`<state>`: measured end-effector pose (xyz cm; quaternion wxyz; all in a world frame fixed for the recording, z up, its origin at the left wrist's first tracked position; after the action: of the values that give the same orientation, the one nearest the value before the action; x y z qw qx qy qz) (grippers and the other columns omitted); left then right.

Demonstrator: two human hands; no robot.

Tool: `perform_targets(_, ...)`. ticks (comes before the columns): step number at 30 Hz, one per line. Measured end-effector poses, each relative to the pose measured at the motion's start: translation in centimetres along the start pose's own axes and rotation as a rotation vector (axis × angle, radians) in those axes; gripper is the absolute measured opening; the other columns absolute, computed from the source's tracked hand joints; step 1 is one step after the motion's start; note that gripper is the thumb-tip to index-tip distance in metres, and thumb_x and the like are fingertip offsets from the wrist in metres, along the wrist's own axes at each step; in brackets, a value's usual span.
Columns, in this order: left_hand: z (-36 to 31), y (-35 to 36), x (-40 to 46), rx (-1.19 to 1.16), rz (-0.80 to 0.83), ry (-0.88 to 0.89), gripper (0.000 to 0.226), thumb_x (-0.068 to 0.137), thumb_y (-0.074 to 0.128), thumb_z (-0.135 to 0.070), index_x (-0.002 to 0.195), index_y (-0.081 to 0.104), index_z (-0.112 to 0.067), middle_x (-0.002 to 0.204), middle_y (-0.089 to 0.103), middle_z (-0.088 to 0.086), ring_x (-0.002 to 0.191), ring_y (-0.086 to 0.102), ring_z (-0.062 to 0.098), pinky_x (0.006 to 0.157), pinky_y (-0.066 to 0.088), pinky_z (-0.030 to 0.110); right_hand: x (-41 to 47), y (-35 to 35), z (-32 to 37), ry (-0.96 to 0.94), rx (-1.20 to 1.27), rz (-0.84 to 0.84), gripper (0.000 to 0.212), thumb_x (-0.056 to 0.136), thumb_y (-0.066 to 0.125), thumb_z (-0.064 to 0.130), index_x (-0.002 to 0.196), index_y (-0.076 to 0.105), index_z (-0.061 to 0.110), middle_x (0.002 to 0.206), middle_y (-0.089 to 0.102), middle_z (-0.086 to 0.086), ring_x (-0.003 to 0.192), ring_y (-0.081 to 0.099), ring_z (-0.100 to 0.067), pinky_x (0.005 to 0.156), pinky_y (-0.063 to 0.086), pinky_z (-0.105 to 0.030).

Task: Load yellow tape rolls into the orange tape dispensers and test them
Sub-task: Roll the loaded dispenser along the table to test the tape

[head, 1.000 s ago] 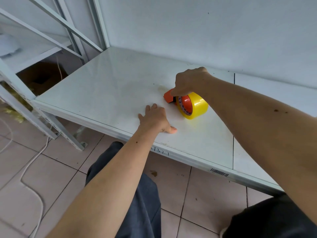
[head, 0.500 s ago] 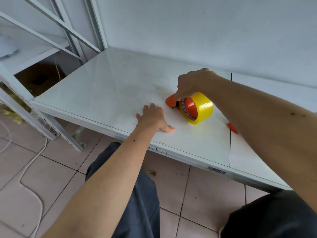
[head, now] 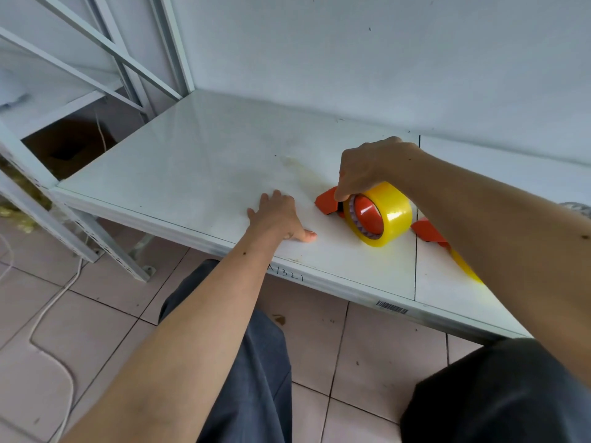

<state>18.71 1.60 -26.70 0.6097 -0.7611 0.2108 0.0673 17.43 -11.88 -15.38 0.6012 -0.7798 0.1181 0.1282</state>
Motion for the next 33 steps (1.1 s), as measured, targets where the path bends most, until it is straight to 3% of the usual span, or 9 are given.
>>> perform_targets(7,-0.2,0.0,0.2,0.016,-0.002,0.004,0.096,0.068,0.075,-0.061,0.141,0.039,-0.012,0.151,0.031,0.006,0.145,0.021,0.031,0.112,0.028,0.058,-1.3,0.7,-0.8,0.016,0.021,-0.010,0.041,0.076,0.063,0.056,0.101,0.053,0.025,0.091,0.059,-0.001,0.092,0.058,-0.027,0.075,0.041,-0.034)
perform_targets(14,-0.2,0.3,0.1,0.052,0.021,-0.018,0.100,0.067,0.075,-0.063,0.144,0.036,-0.012,0.150,0.032,0.006,0.144,0.022,0.031,0.111,0.030,0.058,-1.8,1.6,-0.9,-0.005,-0.049,-0.108,0.041,0.080,0.052,0.060,0.102,0.064,0.027,0.092,0.063,0.001,0.090,0.060,-0.025,0.057,0.028,-0.027)
perform_targets(21,-0.3,0.5,-0.1,0.095,0.061,-0.055,0.100,0.060,0.076,-0.067,0.137,0.043,-0.012,0.142,0.041,0.007,0.137,0.034,0.032,0.106,0.039,0.054,-2.1,2.1,-0.8,0.013,-0.070,-0.121,0.045,0.084,0.047,0.063,0.101,0.064,0.026,0.089,0.062,0.002,0.089,0.059,-0.024,0.055,0.026,-0.028)
perform_targets(24,-0.2,0.3,-0.3,0.099,0.063,-0.067,0.098,0.056,0.077,-0.068,0.129,0.048,-0.011,0.133,0.050,0.007,0.128,0.046,0.032,0.101,0.045,0.051,-2.2,2.1,-0.8,0.032,-0.051,-0.118,0.053,0.083,0.044,0.069,0.106,0.064,0.025,0.094,0.061,0.002,0.090,0.058,-0.023,0.066,0.031,-0.032)
perform_targets(26,-0.2,0.2,-0.4,0.095,0.057,-0.069,0.095,0.057,0.078,-0.067,0.127,0.049,-0.011,0.130,0.052,0.007,0.125,0.048,0.031,0.099,0.047,0.050,-2.6,2.1,-0.9,0.048,-0.007,-0.122,0.062,0.083,0.040,0.075,0.109,0.064,0.024,0.104,0.050,-0.001,0.090,0.053,-0.023,0.074,0.032,-0.035)
perform_targets(28,-0.2,0.1,-0.6,0.102,0.060,-0.072,0.093,0.058,0.078,-0.067,0.127,0.049,-0.012,0.129,0.052,0.006,0.125,0.048,0.030,0.098,0.048,0.049,-3.1,2.3,-0.8,0.056,0.034,-0.130,0.067,0.085,0.035,0.078,0.110,0.067,0.025,0.107,0.039,-0.003,0.087,0.052,-0.024,0.075,0.032,-0.035)
perform_targets(33,0.2,-0.1,-0.9,0.124,0.011,-0.026,0.087,0.062,0.072,-0.071,0.124,0.050,-0.014,0.124,0.052,0.003,0.120,0.050,0.027,0.092,0.049,0.045,-3.4,2.3,-0.7,0.059,0.086,-0.186,0.065,0.091,0.027,0.071,0.114,0.064,0.023,0.107,0.039,-0.001,0.091,0.054,-0.024,0.070,0.034,-0.034)
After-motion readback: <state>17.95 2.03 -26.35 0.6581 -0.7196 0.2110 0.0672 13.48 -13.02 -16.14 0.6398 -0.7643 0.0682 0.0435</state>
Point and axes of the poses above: each hand's wrist, its own x-axis towards the middle knuckle, its own y-axis out of the palm, z = x × y, the point moved 10 cm from there along x, towards the middle knuckle
